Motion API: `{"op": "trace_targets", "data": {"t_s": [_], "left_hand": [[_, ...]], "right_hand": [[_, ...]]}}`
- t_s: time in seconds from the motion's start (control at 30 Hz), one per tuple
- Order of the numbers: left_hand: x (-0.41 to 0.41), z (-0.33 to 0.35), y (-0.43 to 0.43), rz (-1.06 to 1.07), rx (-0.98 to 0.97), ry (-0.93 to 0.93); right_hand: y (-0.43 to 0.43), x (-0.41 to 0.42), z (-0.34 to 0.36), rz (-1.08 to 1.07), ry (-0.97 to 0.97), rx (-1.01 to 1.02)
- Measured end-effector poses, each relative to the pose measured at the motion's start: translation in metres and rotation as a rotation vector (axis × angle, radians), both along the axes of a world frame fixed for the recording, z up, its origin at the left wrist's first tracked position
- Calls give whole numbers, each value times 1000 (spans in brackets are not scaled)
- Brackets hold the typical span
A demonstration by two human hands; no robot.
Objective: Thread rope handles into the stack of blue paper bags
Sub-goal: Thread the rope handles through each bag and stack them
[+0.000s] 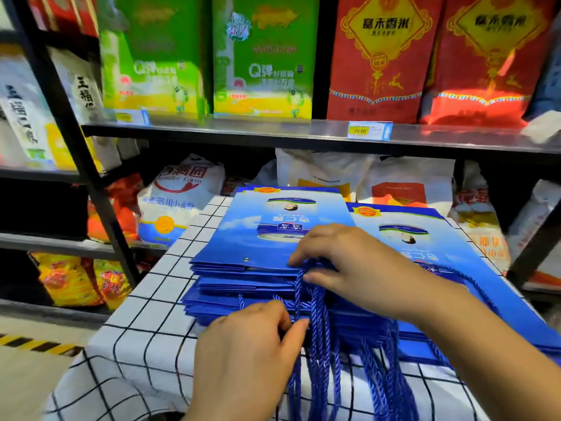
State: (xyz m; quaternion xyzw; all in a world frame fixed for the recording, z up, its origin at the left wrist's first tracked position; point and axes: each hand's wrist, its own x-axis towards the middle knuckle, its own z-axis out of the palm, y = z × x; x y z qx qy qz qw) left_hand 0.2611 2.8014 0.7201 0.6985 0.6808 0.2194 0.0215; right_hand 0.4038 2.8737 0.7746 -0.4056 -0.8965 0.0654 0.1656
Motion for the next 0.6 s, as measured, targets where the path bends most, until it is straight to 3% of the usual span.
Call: {"op": "trace_targets", "data": {"t_s": [0.17,0.3,0.37,0.43,0.53,0.6], "left_hand": [[-1,3,3,-34,-22,-138],[-7,5,9,-60,-44,-235],[-10,4,12,-107,-32,-309],[-13,12,15,-204,-77,-510],[-20,45,29,-331,-72,-870],[-27,71,44,-353,17,-897]], "right_hand": [[2,-1,1,-82,129,-5],[6,-2,5,-157,545,-163],[11,-1,5,-189,660,-255],[14,-2,2,-231,708,-305],[12,-2,3,-292,722,-105],[3,-3,12,-299,740,23]]}}
